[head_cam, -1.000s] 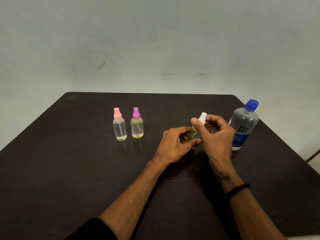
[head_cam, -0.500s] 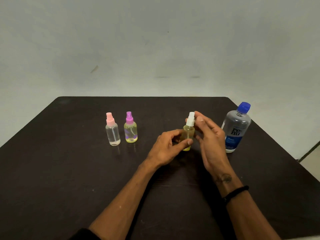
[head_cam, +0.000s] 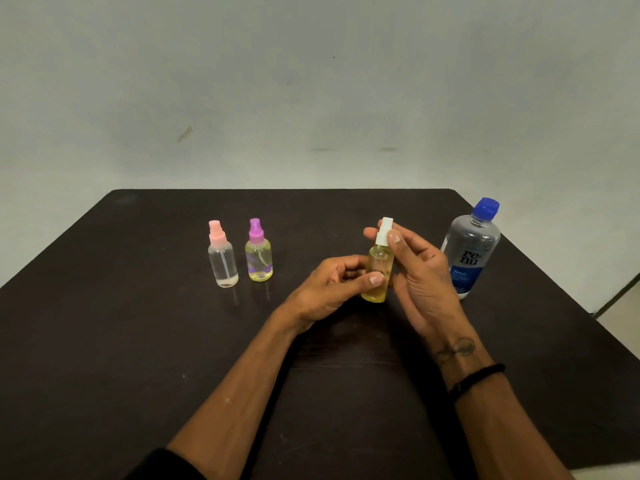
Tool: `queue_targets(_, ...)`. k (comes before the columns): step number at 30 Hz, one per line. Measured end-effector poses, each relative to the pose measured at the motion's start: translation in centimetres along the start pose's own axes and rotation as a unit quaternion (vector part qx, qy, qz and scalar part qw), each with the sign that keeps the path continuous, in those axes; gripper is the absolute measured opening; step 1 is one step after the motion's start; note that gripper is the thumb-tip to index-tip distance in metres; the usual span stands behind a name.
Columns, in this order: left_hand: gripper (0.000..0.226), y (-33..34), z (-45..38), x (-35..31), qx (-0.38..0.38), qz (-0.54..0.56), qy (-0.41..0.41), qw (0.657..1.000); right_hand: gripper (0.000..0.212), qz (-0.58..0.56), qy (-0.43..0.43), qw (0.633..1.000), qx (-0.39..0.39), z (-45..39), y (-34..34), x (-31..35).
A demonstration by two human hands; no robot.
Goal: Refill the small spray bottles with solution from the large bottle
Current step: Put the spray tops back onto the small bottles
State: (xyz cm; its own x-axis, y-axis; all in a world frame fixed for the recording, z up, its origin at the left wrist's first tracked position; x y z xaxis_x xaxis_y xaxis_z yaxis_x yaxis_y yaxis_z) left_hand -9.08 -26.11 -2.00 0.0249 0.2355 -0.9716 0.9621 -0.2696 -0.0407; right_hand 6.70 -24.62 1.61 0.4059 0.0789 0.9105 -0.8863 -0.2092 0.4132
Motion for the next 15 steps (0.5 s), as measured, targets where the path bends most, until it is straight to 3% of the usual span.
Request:
queue_targets(12,0.037,0.35,0.16,-0.01,-0.024,-0.031,0.018,0.999,0.049,0.023,-0.042,0.996,-0.075,0.09,0.01,-0.61)
queue_targets(15,0.038,0.09,0.13,-0.14,0.002,-0.020,0.011,1.000,0.050,0.008,-0.016,0.999,-0.042,0.06,0.05,-0.65)
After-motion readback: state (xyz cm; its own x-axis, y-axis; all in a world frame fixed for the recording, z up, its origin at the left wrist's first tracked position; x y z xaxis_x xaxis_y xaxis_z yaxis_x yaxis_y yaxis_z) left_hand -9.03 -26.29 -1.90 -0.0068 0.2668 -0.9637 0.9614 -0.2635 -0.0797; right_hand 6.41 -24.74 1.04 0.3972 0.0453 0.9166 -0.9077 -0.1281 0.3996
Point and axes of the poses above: each hand's wrist, its own z-axis away from the middle knuckle, its own y-axis out of the palm, x = y × z, the point moved 2 cm from there along -z, towards the middle knuckle, and after that the axes turned 5 degrees about y, right-handed, at the moved point
